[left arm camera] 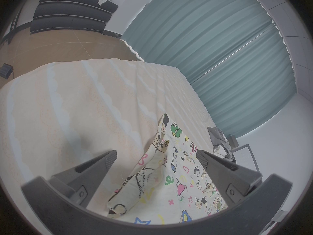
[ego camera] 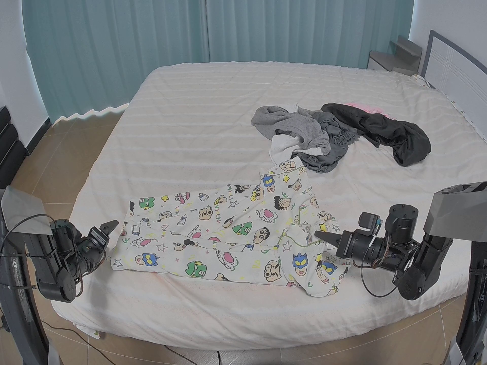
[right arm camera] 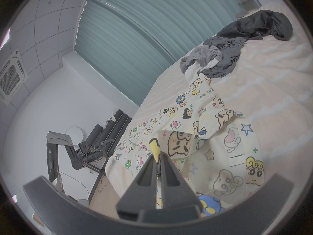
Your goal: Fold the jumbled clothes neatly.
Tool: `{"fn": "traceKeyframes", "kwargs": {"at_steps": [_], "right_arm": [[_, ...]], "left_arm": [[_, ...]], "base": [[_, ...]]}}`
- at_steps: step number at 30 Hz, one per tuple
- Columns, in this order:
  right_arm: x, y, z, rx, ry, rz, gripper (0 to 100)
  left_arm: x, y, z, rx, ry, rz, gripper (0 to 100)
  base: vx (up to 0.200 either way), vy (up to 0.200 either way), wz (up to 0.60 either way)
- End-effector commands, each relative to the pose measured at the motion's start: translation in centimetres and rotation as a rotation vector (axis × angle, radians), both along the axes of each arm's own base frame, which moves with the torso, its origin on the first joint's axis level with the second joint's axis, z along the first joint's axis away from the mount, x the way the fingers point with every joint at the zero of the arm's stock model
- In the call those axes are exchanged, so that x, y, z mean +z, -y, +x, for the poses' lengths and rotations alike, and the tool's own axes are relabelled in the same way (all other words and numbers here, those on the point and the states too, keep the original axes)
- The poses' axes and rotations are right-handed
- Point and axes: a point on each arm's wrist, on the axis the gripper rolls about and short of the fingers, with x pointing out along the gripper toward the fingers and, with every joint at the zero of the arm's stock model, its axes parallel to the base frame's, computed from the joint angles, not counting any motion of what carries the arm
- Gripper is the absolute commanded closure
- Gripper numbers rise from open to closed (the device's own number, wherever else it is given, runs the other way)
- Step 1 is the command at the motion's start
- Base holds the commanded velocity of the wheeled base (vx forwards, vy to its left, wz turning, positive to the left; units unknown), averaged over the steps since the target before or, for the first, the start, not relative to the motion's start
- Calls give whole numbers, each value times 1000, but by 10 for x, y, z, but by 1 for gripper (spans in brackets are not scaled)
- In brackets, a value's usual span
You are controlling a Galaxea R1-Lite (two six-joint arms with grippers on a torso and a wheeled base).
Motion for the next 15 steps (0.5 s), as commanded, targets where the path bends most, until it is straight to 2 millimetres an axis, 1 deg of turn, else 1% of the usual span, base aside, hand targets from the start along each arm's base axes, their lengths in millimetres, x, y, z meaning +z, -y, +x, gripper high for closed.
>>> {"fn": "traceKeyframes", "kwargs": {"at_steps": [1,3,5,6,7,8,10,11,13,14,15], "right_arm": [[6,-5,-8,28,2,-7,100],[9,-6,-8,33,8,-8,100],[19,-9,1,32,7,-10,100],[22,-10,7,26,-4,-14,100],[22,-10,9,25,-10,-16,100],[26,-8,20,5,-14,-19,100],[31,-4,32,-20,-11,-19,100],[31,-4,32,-20,-11,-19,100],[33,0,42,-39,-26,-23,100],[33,0,42,-39,-26,-23,100],[33,4,49,-59,-32,-27,100]], "left_arm": [[-1,0,0,0,-1,-1,0],[-1,0,0,0,-3,-1,0],[-1,0,0,0,-1,-1,0],[-2,0,0,0,-3,-1,0],[-1,0,0,0,-3,-1,0],[-1,0,0,1,-3,-1,0],[-1,0,0,1,-3,-1,0],[-1,0,0,1,-3,-1,0],[-1,0,0,0,-3,-1,0],[-1,0,0,0,-3,-1,0],[-1,0,0,0,-3,-1,0]], "base": [[0,0,0],[0,0,0],[0,0,0],[0,0,0],[0,0,0],[0,0,0],[0,0,0],[0,0,0],[0,0,0],[0,0,0],[0,0,0]]}}
